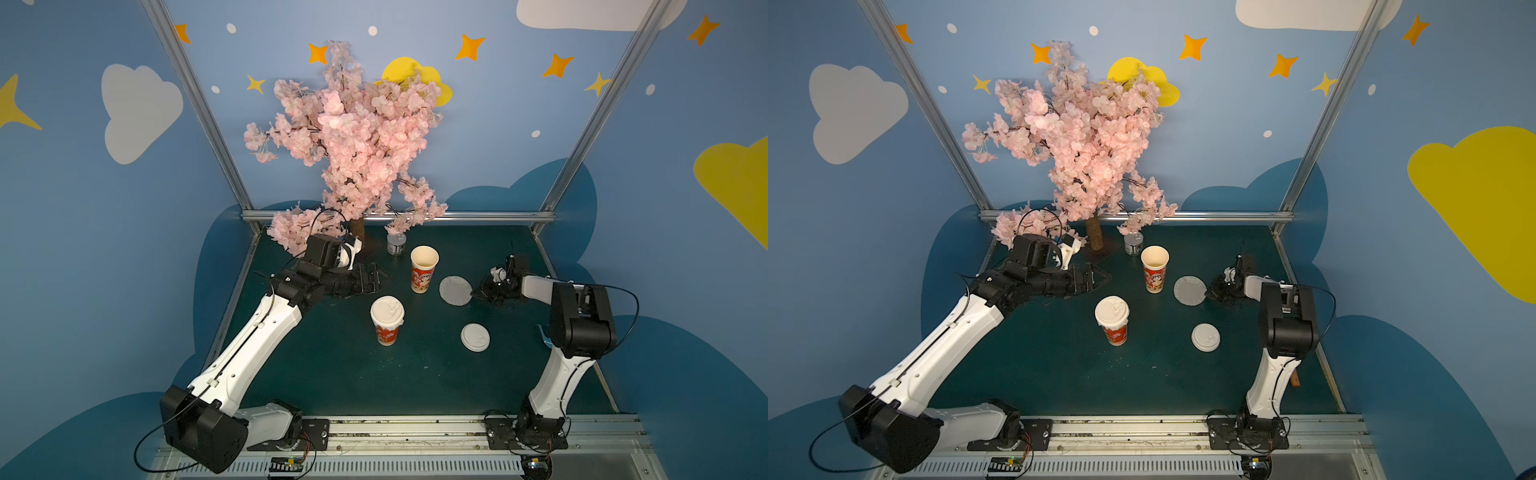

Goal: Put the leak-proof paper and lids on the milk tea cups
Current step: Pick up the leak-proof paper from the center of the board.

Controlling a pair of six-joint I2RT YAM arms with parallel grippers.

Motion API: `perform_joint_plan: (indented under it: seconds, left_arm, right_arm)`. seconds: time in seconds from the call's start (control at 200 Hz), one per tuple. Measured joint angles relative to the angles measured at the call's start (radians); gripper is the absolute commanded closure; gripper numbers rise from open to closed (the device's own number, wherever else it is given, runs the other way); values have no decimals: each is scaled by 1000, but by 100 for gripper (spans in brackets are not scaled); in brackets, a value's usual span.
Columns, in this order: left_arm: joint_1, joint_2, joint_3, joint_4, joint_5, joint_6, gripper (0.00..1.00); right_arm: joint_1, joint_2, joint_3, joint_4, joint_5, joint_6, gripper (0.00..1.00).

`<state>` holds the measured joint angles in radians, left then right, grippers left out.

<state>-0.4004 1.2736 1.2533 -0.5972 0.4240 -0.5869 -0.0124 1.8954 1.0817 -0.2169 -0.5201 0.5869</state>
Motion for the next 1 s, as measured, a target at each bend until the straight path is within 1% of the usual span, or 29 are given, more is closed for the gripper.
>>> perform_joint_plan:
  seconds: [0.17,0.26,0.466,0.631,0.656,0.791,0.996]
  left_arm:
    - [0,0,-8,3,0,-1,3]
    - [0,-4,-13,7,1,-3,6]
    - [0,-4,-17,11,2,-4,3]
    - [0,-9,-24,16,2,-4,1]
    - [0,-10,-26,18,2,-4,0]
    - [0,-10,-30,23,2,-7,0]
    - [0,-10,-30,30,1,-4,0]
  right_arm:
    - [2,-118,-51,-10,-21,1,100]
    - [7,-161,-72,-15,-25,-3,100]
    - [10,-193,-78,-46,-29,-12,100]
    - [15,-314,-85,-75,-39,-10,100]
    - [18,-338,-85,-80,-42,-10,100]
    - [33,-436,-66,-109,-63,-10,100]
    - [68,-505,8,-152,-107,13,100]
